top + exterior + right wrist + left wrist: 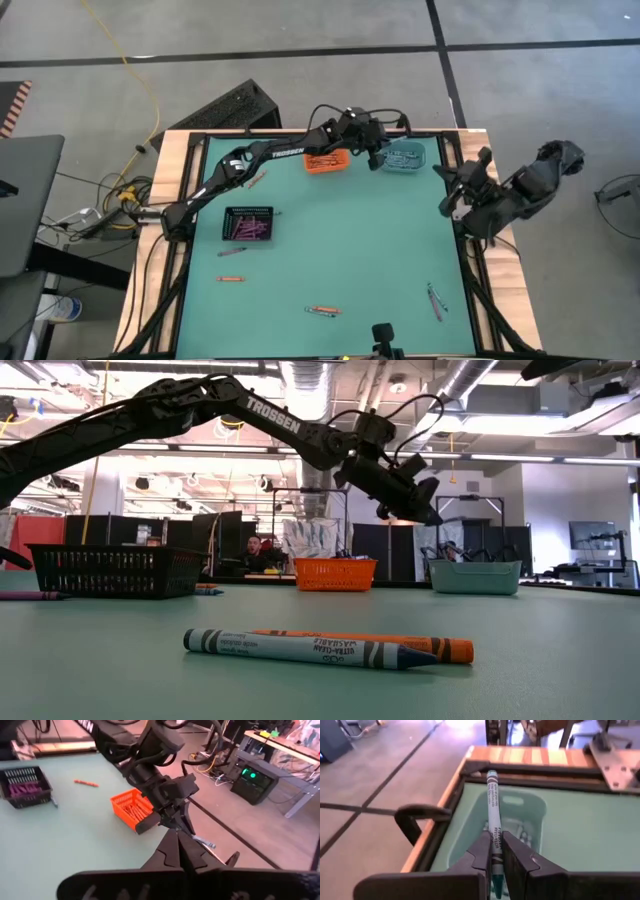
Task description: Sort crayons
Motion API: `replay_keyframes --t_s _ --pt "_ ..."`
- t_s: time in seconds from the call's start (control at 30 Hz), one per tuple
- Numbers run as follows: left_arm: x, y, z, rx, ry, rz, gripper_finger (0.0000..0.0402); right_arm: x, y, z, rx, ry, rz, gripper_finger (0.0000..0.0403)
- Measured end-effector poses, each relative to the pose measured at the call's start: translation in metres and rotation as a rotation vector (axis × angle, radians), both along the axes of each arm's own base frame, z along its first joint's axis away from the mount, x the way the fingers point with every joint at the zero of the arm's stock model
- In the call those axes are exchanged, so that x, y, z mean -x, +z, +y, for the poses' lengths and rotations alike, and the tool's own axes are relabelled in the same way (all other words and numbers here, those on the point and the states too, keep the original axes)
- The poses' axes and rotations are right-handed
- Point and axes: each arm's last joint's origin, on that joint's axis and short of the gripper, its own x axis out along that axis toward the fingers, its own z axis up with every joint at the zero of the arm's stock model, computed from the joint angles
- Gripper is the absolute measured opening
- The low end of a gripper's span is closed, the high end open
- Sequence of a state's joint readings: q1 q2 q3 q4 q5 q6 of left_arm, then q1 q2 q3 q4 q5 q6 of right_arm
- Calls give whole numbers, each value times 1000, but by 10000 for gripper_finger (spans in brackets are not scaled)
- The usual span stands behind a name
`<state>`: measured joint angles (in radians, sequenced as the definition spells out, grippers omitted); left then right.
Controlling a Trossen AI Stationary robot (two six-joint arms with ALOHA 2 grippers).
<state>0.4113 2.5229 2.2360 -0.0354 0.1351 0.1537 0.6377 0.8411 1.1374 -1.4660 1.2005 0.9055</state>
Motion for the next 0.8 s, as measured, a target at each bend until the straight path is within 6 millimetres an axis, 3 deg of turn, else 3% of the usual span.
replay_keyframes --t_s 0.2,0.57,0.8 --pt "-2 5 -2 37 -50 -69 16 7 7 -9 19 8 -11 0" --pt "-5 10 -5 50 -33 -124 18 5 7 -8 -7 28 -1 0" --pt "-9 10 -14 -2 -49 -116 84 2 6 -6 -17 36 7 0"
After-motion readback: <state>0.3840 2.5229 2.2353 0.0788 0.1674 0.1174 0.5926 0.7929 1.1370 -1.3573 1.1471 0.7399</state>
